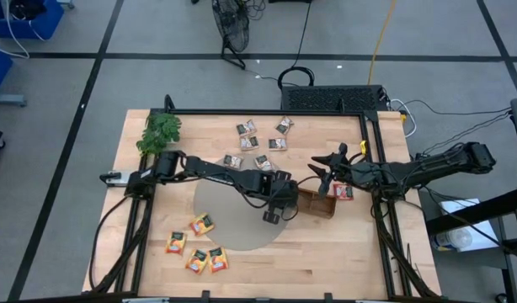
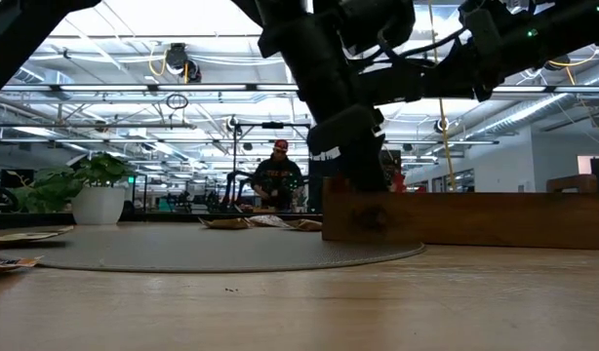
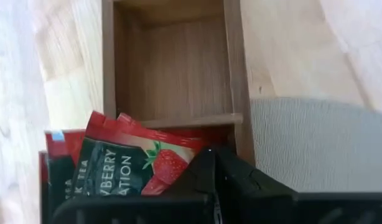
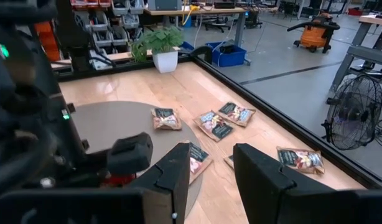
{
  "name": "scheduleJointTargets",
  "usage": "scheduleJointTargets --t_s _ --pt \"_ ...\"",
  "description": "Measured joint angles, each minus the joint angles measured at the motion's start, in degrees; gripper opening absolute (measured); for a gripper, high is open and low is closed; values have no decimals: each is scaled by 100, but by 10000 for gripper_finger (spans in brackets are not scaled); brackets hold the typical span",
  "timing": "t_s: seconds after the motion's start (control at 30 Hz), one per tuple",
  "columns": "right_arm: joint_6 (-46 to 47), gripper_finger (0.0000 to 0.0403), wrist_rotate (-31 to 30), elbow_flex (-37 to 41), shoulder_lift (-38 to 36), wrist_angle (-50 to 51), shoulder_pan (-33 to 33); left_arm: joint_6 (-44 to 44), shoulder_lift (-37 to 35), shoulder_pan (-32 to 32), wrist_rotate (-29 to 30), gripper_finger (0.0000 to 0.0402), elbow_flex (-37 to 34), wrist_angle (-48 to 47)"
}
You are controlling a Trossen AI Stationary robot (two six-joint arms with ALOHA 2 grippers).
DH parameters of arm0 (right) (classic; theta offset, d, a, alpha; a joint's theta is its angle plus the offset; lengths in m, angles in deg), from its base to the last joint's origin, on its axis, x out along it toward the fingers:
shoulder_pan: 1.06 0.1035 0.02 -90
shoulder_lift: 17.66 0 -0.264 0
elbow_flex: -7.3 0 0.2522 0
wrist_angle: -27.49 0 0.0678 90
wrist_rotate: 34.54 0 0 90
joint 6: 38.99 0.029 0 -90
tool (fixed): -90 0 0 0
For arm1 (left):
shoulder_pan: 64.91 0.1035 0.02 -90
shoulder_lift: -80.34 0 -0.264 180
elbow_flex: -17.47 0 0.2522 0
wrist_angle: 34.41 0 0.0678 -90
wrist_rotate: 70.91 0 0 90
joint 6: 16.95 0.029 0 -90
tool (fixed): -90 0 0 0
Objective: Pick & Place Tea
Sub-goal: Put the red tea bag into the left section of the wooden organizer
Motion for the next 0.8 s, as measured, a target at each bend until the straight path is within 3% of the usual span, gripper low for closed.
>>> scheduleJointTargets --t_s 0.23,0.6,0.8 --pt "-33 112 -2 0 0 30 0 135 -11 -55 68 41 87 169" --pt "-94 112 -2 0 0 45 0 258 -222 -54 251 21 90 284" --pt "-94 112 2 -2 0 85 0 369 -448 -43 258 4 98 -175"
